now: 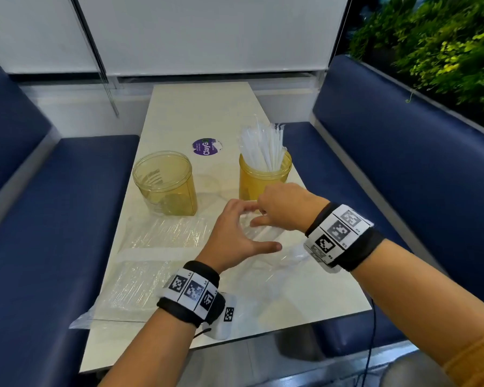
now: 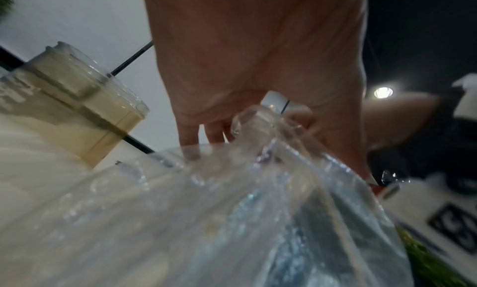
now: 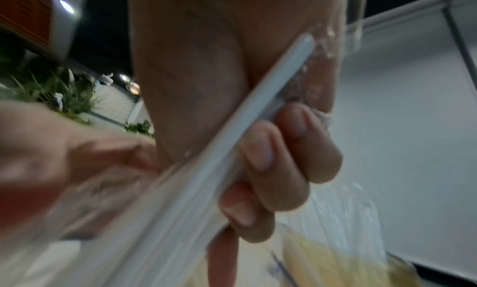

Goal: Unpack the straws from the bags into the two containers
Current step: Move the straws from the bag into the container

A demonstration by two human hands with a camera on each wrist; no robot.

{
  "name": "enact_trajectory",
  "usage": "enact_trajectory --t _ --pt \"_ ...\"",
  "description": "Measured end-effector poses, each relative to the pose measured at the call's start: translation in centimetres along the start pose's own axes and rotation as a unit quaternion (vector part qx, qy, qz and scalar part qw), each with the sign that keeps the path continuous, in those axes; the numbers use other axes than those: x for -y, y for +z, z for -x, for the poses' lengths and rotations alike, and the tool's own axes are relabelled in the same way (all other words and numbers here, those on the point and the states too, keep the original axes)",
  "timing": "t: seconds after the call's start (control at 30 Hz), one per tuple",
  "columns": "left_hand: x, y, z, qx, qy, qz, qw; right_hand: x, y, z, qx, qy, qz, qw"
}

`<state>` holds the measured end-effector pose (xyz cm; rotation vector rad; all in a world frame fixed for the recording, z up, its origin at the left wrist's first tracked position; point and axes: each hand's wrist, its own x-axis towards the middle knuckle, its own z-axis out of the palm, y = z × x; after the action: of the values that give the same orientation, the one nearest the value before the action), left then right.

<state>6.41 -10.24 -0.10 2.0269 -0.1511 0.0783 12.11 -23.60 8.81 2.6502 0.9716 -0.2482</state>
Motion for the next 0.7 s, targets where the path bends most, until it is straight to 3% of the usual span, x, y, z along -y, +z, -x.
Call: enact_trajectory --t 0.1,0.2,0.33,0.43,0.53,0.6,0.7 --pt "-0.3 1.3 -0.1 -0.021 -0.010 -0.012 1.000 0.7 -2.4 0.3 -0.022 -0.002 0.033 0.999" --pt "0.0 2.5 -0.3 -0.090 -0.001 0.006 0.996 1.5 -4.3 0.7 -0.049 -0.020 0.049 0.997" --pt "0.4 2.5 -0.8 -0.135 -0.022 -0.017 0.990 1.7 -5.3 0.9 -0.115 -0.016 0.020 0.993" --pt "1.2 2.4 -0.8 -0.143 -0.010 -0.010 0.990 0.7 -5.6 0.5 -0.205 -0.001 -0.092 0.974" --pt "0.7 2.1 -0.7 -0.150 -0.016 0.021 0.988 0.0 -5.2 0.0 -0.285 -0.013 -0.283 0.916" --pt "0.3 1.7 -0.7 -0.146 -0.011 0.034 0.989 0.8 -4.2 -0.6 -0.260 -0.056 -0.330 0.906" --pt "0.3 1.2 -1.0 -0.144 0.000 0.056 0.988 2.3 -2.1 -1.5 -0.217 -0.072 -0.275 0.934"
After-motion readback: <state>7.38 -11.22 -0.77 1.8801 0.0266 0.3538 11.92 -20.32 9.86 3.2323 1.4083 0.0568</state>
